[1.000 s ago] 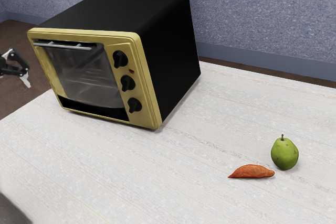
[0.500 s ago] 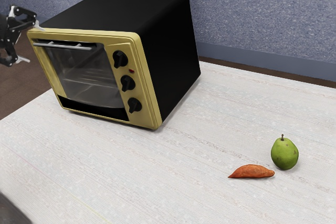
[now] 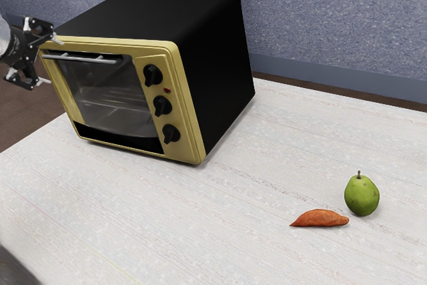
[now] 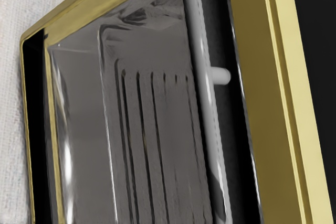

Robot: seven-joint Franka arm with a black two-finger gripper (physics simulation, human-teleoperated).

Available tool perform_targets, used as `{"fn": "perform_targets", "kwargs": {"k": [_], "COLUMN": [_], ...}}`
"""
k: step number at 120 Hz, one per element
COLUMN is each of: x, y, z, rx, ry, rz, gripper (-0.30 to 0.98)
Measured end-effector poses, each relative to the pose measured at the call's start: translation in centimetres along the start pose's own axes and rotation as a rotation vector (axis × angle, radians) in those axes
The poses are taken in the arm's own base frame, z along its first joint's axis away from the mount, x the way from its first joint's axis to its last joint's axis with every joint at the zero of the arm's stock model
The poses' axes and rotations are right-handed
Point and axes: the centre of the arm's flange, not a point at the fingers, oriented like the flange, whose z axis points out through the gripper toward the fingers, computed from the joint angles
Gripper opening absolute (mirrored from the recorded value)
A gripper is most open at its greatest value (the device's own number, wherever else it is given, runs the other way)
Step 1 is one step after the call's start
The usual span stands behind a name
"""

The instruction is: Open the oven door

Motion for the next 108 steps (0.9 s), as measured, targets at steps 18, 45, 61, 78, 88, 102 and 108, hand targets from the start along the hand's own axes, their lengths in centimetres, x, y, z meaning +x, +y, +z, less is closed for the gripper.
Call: {"fn": "perform_targets", "kwargs": {"k": [18,45,61,78,88,102,108], "x": [0.3,-0.8,-0.5,0.1,0.0,-0.5,-0.8], "y": [-0.3,0.9,0.7,0.3,0.2,0.3,0.2], "z": [1.1,2.6,3.1,3.7,4.3,4.9,5.2], "rx": [0.001,-0.013,-0.012,-0.009,-0.008,-0.009,-0.009], "ry": [-0.001,-0.008,-0.002,0.008,0.009,0.005,0.002], "rz": [-0.052,-0.075,-0.098,-0.120,-0.126,-0.130,-0.132], "gripper": [0.68,0.68,0.68,0.68,0.68,0.68,0.68]}}
